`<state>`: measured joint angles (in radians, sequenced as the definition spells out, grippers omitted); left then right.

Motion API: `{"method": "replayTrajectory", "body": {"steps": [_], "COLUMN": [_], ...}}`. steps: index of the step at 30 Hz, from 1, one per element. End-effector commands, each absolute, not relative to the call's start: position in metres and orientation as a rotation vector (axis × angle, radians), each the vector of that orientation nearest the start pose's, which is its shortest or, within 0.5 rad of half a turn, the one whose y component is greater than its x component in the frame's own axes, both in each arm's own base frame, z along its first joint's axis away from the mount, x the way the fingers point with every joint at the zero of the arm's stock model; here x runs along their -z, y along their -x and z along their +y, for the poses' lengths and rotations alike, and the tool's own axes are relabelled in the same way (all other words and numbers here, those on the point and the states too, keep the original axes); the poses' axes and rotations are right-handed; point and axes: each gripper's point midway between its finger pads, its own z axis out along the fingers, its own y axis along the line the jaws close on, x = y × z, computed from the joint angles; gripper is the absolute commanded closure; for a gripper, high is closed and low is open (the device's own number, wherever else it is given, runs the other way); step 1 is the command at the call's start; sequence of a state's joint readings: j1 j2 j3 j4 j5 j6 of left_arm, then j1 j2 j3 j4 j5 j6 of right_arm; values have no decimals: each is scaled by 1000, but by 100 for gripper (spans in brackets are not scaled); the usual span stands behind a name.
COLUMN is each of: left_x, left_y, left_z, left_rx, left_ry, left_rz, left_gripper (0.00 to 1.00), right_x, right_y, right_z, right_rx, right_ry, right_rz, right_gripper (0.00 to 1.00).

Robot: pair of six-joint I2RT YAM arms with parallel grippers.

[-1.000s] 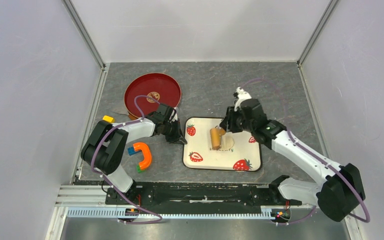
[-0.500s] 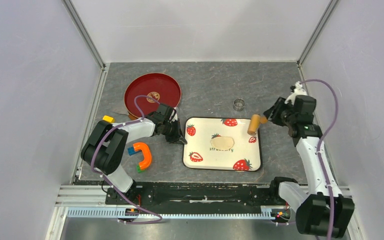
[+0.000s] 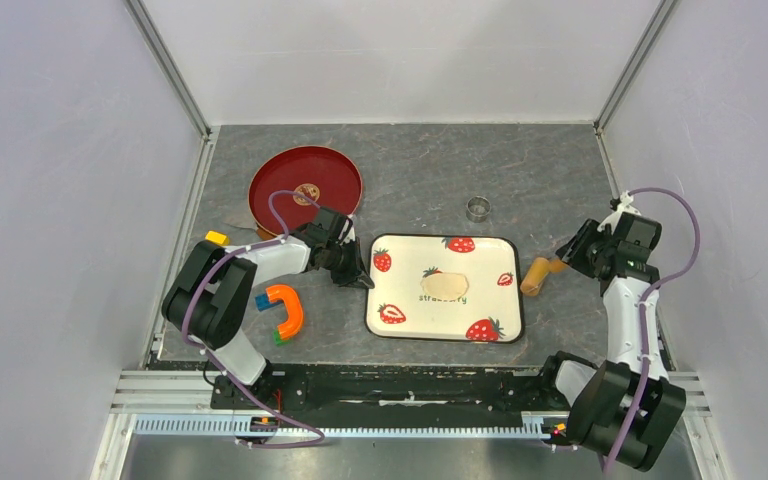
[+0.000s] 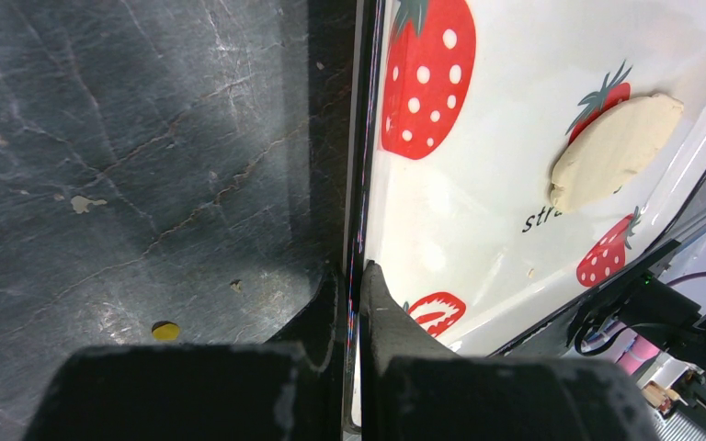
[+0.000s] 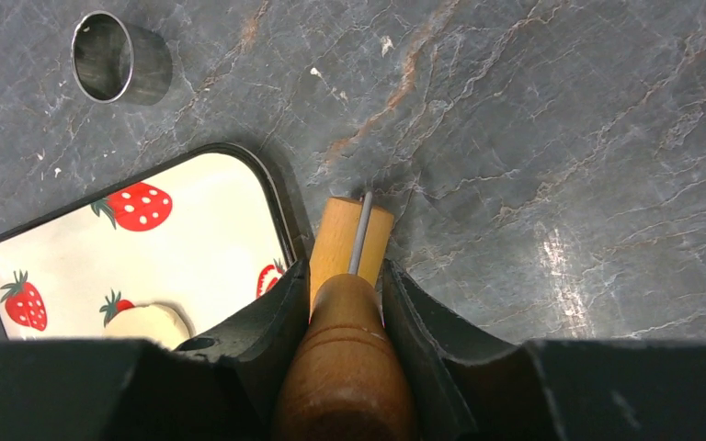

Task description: Roll out the dumpling wrappers from the dough

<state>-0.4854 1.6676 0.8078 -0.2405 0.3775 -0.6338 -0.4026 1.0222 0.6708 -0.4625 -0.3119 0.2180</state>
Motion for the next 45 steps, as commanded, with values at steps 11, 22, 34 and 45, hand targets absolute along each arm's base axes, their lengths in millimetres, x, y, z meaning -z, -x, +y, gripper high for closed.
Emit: {"method": "replayTrajectory", "body": {"steps": [11, 22, 34, 45], "left_x": [47, 46, 47, 48], "left_y": [-211, -211, -210, -211], "left_z": [-183, -183, -184, -184], "left_rx": [464, 468, 475, 476], "left_ry": [55, 54, 51, 46], "left_rz": [3020, 3018, 3019, 3023], "left_gripper": [98, 98, 98, 98], "right_x": [-102, -148, -198, -144], "right_y": [-261, -260, -301, -359], "right_z": [-61, -88, -83, 24], "right_rx": [-169, 22, 72, -271], "right_ry": [-555, -610, -509, -201], "right_rz": [2324, 2230, 2250, 2461], "right_gripper": [40, 2, 2, 11]}}
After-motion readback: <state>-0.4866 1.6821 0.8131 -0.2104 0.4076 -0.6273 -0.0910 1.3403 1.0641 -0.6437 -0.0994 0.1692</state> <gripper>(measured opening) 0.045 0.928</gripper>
